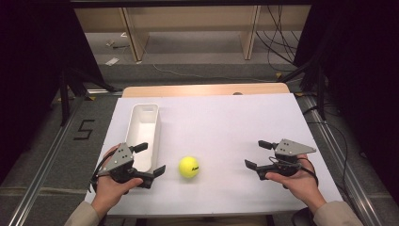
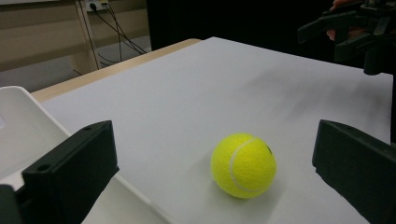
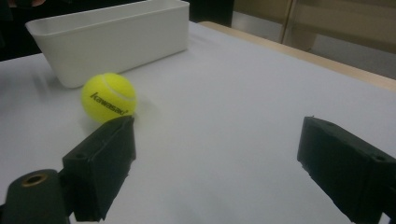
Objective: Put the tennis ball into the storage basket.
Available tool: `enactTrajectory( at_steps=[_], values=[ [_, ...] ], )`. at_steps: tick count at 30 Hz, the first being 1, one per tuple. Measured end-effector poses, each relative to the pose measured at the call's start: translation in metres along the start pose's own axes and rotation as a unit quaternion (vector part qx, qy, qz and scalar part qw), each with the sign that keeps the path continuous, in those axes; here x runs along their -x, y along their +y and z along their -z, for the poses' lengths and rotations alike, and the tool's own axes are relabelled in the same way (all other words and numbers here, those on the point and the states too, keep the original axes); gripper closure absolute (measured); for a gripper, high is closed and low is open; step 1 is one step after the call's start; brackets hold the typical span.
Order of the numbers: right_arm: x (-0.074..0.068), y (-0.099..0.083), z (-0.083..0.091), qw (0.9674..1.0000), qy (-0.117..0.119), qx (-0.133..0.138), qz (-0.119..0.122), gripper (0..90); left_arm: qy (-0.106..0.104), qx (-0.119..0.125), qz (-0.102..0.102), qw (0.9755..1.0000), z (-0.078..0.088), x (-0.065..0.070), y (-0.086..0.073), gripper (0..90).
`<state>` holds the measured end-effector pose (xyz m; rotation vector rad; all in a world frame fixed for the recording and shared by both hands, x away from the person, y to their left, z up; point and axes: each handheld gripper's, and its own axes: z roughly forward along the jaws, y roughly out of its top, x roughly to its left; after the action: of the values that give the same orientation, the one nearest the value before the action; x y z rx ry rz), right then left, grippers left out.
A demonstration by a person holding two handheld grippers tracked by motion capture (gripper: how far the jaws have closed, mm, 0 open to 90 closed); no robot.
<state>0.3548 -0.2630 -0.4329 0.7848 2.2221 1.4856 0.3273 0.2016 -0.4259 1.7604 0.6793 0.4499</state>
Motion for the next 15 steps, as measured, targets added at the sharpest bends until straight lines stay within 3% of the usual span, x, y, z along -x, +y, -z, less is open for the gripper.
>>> enactTrajectory(
  at_steps=[15],
  values=[
    [-0.015, 0.01, -0.027, 0.9993, 0.031, -0.011, 0.016, 8.0, -0.001, 0.0, -0.001, 1.0, 0.0, 0.0, 0.0, 0.0]
  ],
)
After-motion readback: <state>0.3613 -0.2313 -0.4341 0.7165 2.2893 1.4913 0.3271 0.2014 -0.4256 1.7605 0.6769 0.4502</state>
